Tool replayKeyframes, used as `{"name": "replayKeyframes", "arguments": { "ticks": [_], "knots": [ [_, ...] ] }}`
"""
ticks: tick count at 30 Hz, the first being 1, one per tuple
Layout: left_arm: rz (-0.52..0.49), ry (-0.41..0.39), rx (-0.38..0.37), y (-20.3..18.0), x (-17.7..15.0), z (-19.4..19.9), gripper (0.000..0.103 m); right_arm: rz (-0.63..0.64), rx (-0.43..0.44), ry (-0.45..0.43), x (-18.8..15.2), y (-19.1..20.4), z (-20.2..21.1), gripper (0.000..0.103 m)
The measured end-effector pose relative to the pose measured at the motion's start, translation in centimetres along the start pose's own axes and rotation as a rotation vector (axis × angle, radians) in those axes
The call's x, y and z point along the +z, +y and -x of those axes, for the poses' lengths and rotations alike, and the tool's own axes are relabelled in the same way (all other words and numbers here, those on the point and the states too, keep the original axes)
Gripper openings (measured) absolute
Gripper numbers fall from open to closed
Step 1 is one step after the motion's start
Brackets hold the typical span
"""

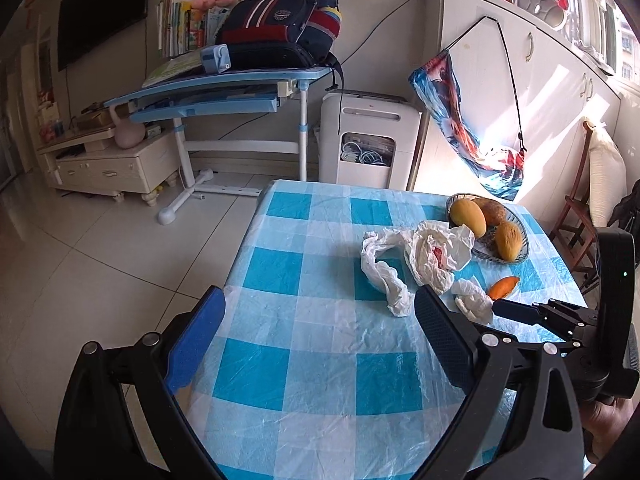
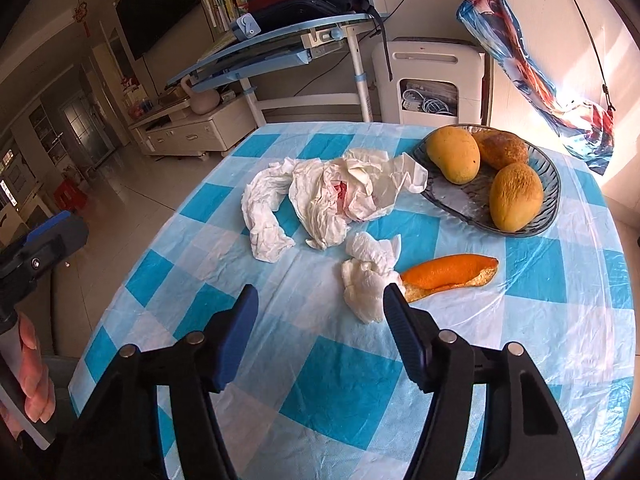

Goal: Collect trash
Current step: 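Reach left tool to the white tissue and close on it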

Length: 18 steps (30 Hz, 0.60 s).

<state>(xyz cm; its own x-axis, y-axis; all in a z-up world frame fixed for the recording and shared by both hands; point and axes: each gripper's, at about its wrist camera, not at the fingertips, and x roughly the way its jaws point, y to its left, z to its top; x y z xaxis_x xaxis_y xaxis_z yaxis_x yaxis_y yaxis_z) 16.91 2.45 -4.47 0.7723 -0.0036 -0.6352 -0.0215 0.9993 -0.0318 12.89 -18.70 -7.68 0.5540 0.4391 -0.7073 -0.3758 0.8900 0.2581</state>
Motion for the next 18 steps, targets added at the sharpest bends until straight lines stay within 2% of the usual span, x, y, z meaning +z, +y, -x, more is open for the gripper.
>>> {"name": "replayKeyframes", "arguments": {
  "ticks": [8, 9, 10, 13, 14, 15, 16, 17, 18],
  "knots": [
    [-0.055, 0.095, 0.036, -2.4, 2.0, -8.6, 0.092, 0.049, -0.035, 0.051, 0.1, -0.5, -1.8, 0.057],
    [-0.066, 0.113, 0.042, -2.6, 2.1, -9.7, 0.092, 0.052, -0.036, 0.055, 0.1, -0.6, -2.0, 0.054],
    [-0.076, 0.130, 0.046, -2.9, 2.2, -10.6, 0.092, 0.053, -0.037, 0.053, 0.2, -0.6, -1.9, 0.045],
    [-0.092, 0.165, 0.053, -3.3, 2.4, -12.6, 0.086, 0.064, -0.052, 0.061, 0.4, -0.6, -2.1, 0.028],
    [-0.088, 0.174, 0.043, -3.3, 2.5, -13.1, 0.077, 0.067, -0.052, 0.065, 0.4, -0.7, -2.1, 0.027],
    [-0.078, 0.195, 0.017, -3.3, 2.5, -13.6, 0.057, 0.075, -0.052, 0.068, 0.4, -0.6, -2.1, 0.026],
    [-0.065, 0.227, -0.007, -3.2, 2.4, -14.2, 0.047, 0.082, -0.051, 0.072, 0.4, -0.5, -2.2, 0.025],
    [-0.049, 0.253, -0.024, -3.0, 2.2, -14.5, 0.027, 0.086, -0.048, 0.075, 0.4, -0.5, -2.2, 0.024],
    [-0.037, 0.241, -0.030, -2.9, 2.0, -14.3, 0.021, 0.086, -0.042, 0.078, 0.4, -0.4, -2.2, 0.024]
  ]
}}
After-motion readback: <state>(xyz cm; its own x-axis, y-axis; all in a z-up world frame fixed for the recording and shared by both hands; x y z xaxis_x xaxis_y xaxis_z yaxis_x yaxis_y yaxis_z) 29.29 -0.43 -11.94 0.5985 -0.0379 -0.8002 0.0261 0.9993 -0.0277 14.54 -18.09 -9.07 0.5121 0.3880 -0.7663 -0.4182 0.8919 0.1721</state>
